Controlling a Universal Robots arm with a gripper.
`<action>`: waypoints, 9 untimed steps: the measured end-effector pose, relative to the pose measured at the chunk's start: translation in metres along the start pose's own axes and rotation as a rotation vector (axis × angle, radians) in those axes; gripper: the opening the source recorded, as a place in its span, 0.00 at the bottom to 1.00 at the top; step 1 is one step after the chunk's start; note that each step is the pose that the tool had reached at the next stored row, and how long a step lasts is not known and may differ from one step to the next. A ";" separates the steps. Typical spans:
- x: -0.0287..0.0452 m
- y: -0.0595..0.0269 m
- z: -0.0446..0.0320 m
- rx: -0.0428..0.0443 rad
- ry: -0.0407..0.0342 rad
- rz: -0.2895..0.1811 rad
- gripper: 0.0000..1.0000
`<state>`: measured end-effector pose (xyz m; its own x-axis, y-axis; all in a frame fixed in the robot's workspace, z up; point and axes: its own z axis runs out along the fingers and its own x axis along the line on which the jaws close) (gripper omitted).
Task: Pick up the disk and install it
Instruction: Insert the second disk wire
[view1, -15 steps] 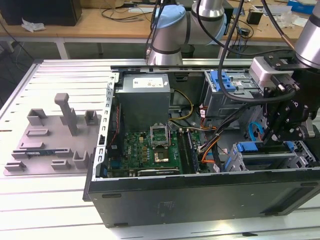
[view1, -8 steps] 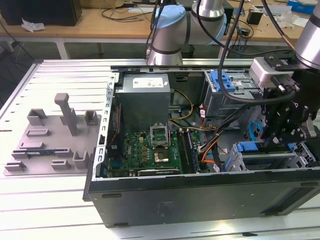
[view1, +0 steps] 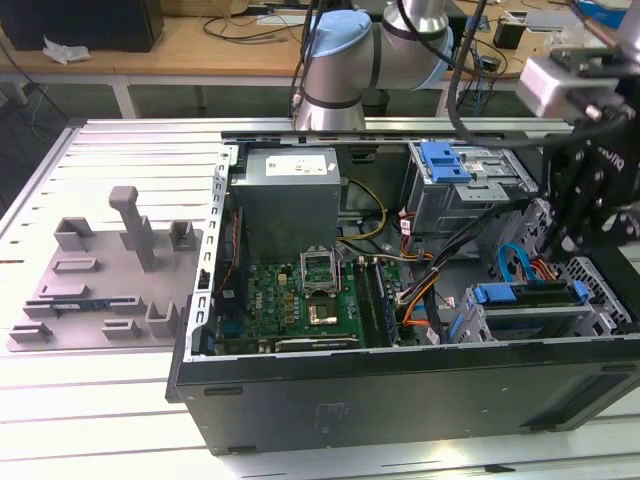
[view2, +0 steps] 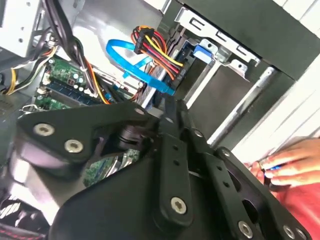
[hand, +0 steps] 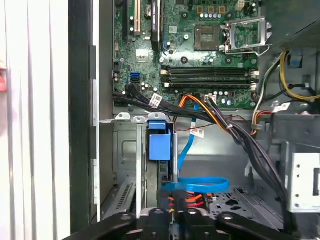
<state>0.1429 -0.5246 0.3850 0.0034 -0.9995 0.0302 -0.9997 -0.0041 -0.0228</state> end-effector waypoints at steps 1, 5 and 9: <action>-0.0007 0.0003 -0.0031 0.0007 0.0027 0.000 0.15; -0.0029 0.0010 -0.0131 0.0054 0.0116 0.000 0.11; -0.0029 0.0010 -0.0133 0.0054 0.0160 0.000 0.11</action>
<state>0.1416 -0.5213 0.3982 0.0032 -0.9989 0.0461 -0.9996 -0.0045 -0.0282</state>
